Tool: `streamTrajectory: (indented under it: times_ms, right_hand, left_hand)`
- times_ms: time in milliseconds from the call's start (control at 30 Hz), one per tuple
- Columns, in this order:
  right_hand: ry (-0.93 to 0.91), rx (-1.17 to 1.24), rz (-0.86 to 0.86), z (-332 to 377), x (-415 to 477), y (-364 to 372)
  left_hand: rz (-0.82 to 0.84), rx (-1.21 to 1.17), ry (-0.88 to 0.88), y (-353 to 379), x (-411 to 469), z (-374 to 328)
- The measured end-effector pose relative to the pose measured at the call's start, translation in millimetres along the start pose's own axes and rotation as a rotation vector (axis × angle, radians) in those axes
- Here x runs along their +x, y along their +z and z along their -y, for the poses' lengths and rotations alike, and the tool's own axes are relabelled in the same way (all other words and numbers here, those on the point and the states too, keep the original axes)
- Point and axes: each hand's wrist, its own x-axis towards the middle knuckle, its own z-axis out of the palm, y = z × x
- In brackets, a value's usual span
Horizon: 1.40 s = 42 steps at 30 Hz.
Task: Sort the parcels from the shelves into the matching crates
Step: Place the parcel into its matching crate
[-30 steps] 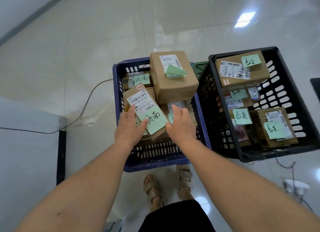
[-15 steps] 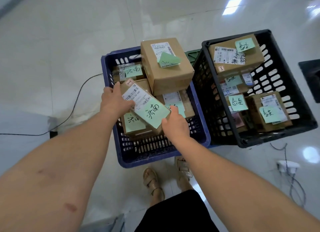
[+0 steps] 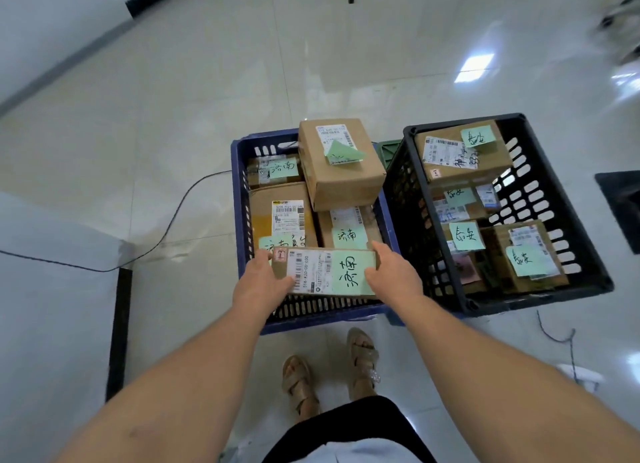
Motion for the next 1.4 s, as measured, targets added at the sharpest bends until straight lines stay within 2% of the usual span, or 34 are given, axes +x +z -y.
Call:
streamTrajectory:
  times_ms: [167, 367, 667, 933, 1200, 1400]
  right_hand:
    - [-0.039, -0.079, 0.112, -19.4, 16.8, 10.1]
    - [-0.102, -0.167, 0.198, -45.8, 35.0, 15.2]
    - [-0.133, -0.254, 0.285, -44.5, 54.8, 21.4]
    - [0.030, -0.235, 0.283, -44.1, 89.7, 60.6]
    - [-0.001, -0.272, 0.310, -44.5, 110.7, 66.4]
    - [0.019, -0.278, 0.307, -45.3, 106.3, 66.7]
  left_hand:
    - [0.064, 0.064, -0.041, 30.0, 0.7, 3.3]
    - [0.097, -0.003, -0.050, 63.7, -2.4, 16.7]
    - [0.151, 0.019, -0.136, 67.6, 16.2, 15.9]
    - [0.187, 0.131, -0.195, 93.4, 49.9, 25.0]
    - [0.302, 0.051, -0.237, 91.7, 75.8, 36.2]
    - [0.258, 0.120, -0.205, 93.9, 68.6, 32.7]
